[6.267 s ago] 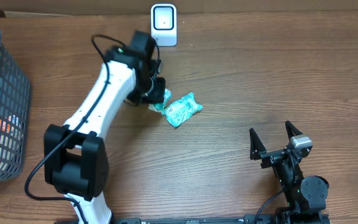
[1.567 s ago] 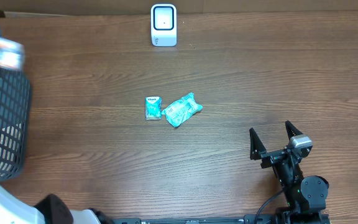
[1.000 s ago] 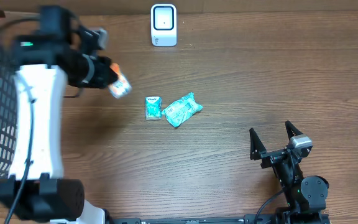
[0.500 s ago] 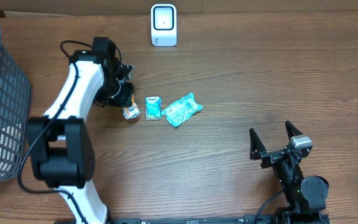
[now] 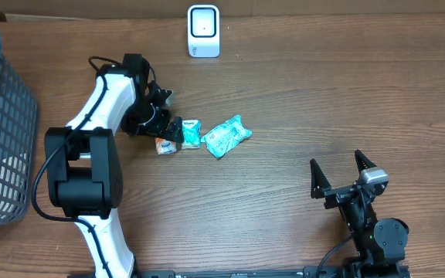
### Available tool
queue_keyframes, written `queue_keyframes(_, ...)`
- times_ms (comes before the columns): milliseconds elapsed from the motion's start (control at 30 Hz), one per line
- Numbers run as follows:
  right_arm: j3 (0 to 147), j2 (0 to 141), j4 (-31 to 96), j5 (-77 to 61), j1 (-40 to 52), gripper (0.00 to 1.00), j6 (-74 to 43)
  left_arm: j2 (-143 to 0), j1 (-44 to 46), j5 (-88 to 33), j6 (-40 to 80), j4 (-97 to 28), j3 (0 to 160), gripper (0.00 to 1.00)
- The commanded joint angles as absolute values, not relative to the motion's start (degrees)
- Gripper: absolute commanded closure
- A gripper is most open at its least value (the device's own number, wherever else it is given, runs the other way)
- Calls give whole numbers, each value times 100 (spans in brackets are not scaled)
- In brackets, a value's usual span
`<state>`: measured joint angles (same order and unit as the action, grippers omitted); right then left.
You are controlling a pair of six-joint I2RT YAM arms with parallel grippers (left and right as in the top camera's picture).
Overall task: Scan the item barcode
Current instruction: 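Carry the orange pack past the scanner and place it left of the Kleenex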
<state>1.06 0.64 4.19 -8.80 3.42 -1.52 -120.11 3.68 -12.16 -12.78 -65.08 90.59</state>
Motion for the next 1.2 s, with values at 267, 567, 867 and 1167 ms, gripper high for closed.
queue_keyframes(267,47,23,397,-908,353,0,-174,-11922,259,-1389,250,-8689,13273,1)
queue_keyframes(567,47,23,397,-910,353,0,-174,-11579,246,-2119,346,-9682,15742,0)
queue_keyframes(867,47,23,397,-910,353,0,-174,-10082,213,-115,792,-9682,15609,4)
queue_keyframes(1167,47,23,397,-908,353,0,-174,-8962,-1352,934,2073,-9679,14628,0)
